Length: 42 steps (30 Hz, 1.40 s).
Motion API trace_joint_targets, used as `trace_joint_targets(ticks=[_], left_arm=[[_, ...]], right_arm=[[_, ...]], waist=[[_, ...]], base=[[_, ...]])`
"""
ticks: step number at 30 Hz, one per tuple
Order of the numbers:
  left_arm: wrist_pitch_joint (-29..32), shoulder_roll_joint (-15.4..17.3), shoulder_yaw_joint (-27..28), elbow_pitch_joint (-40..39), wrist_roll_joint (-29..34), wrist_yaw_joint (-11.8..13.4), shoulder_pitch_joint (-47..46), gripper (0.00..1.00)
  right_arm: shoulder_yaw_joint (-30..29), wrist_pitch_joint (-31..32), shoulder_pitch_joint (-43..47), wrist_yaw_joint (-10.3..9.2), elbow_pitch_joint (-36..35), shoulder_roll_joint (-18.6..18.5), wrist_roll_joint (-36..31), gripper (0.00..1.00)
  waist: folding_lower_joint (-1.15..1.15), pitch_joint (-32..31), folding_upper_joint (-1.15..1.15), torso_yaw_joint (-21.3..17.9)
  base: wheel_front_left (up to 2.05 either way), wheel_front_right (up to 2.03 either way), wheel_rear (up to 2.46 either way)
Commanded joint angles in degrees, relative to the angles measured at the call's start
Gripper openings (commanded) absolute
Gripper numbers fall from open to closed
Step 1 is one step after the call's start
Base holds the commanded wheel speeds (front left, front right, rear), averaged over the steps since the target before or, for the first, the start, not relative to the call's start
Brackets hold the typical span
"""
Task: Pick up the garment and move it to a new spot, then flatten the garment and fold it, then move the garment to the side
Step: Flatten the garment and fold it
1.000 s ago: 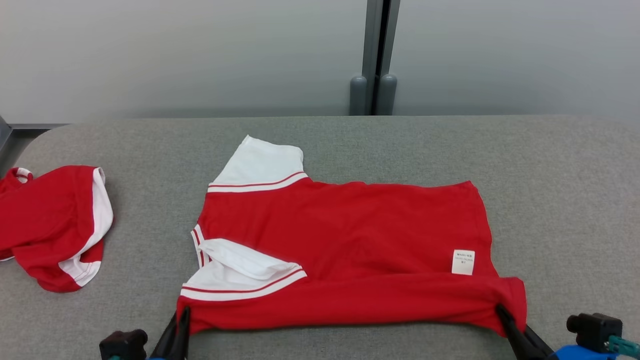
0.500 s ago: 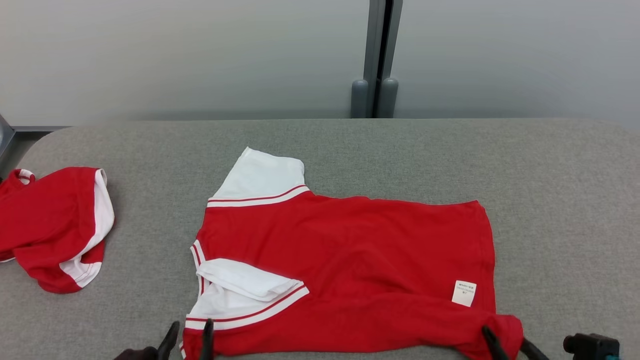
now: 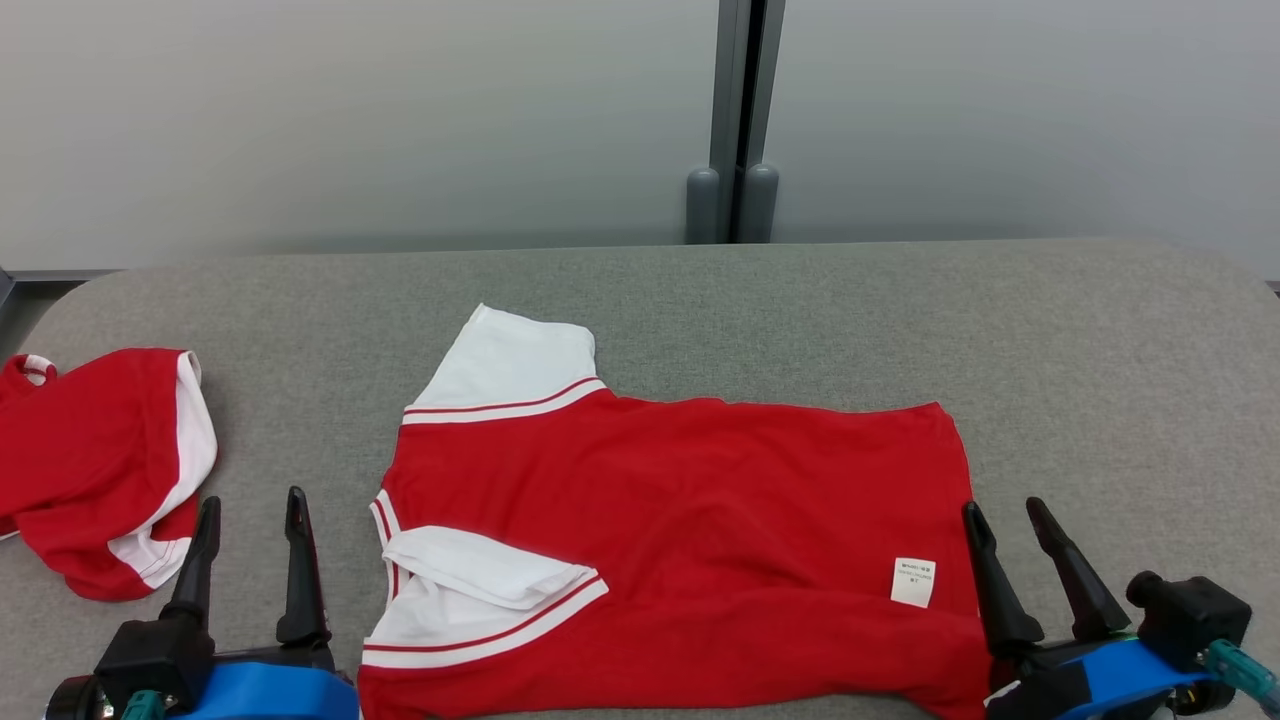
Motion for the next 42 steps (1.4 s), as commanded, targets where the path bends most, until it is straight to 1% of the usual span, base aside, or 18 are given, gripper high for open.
trace_joint_targets(ticks=[1, 2, 6, 10, 15, 19, 28, 35, 39, 42], left_arm=[[-0.27, -0.43, 1.19, 0.12, 1.97, -0.48, 0.36, 1.00], [-0.27, -0.43, 1.19, 0.12, 1.97, -0.48, 0.36, 1.00], [-0.26, -1.00, 2.24, 1.81, 4.86, -1.59, 0.40, 1.00], [-0.26, -1.64, 3.01, 3.38, 6.34, -2.72, 1.06, 1.00], [-0.27, -2.15, 4.31, 4.99, 8.09, -3.71, 2.12, 1.00], [-0.27, -2.90, 4.82, 5.34, 9.12, -3.91, 2.73, 1.00], [-0.27, -3.45, 6.37, 6.32, 10.16, -5.12, 2.21, 1.00], [-0.28, -4.01, 7.37, 6.55, 10.96, -5.37, 2.84, 1.00], [-0.27, -4.35, 7.57, 6.88, 11.07, -5.91, 2.57, 1.00], [-0.28, -3.70, 7.53, 6.95, 11.20, -6.42, 0.16, 1.00]], right_arm=[[-0.30, -0.55, -0.90, 0.03, 0.01, 1.14, -2.82, 1.00], [-0.30, -0.55, -0.90, 0.03, 0.01, 1.14, -2.82, 1.00], [-1.50, -0.75, -0.68, 0.03, 0.03, 3.26, -7.99, 1.00], [-2.96, -0.73, 1.00, 0.03, -0.63, 5.10, -10.79, 1.00], [-4.25, -0.75, 2.68, 0.03, -0.48, 6.32, -13.35, 1.00], [-5.89, -0.75, 3.31, 0.03, -0.78, 6.77, -15.50, 1.00], [-6.78, -0.76, 3.87, 0.03, -0.52, 7.79, -16.67, 1.00], [-6.36, -0.76, 3.80, 0.03, 0.23, 8.04, -17.02, 1.00], [-5.84, -0.76, 2.27, 0.03, 0.75, 8.10, -16.76, 1.00], [-5.61, -0.75, 0.01, 0.03, 1.07, 8.10, -16.50, 1.00]], waist=[[0.00, -0.20, 0.00, 0.16], [0.00, -0.20, 0.00, 0.16], [0.00, -0.74, 0.00, 0.54], [0.00, -1.13, 0.00, 0.88], [0.00, -1.49, 0.00, 1.19], [0.00, -1.82, 0.00, 1.37], [0.00, -2.37, 0.00, 1.70], [0.00, -2.57, 0.00, 1.52], [0.00, -2.53, 0.00, 1.02], [0.00, -2.14, 0.00, 0.61]], base=[[0.00, 0.00, 0.00], [0.00, 0.00, 0.00], [0.00, 0.00, 0.00], [0.00, 0.00, 0.00], [0.00, 0.00, 0.00], [0.00, 0.00, 0.00], [0.00, 0.00, 0.00], [0.00, 0.00, 0.00], [0.00, 0.00, 0.00], [0.00, 0.00, 0.00]])
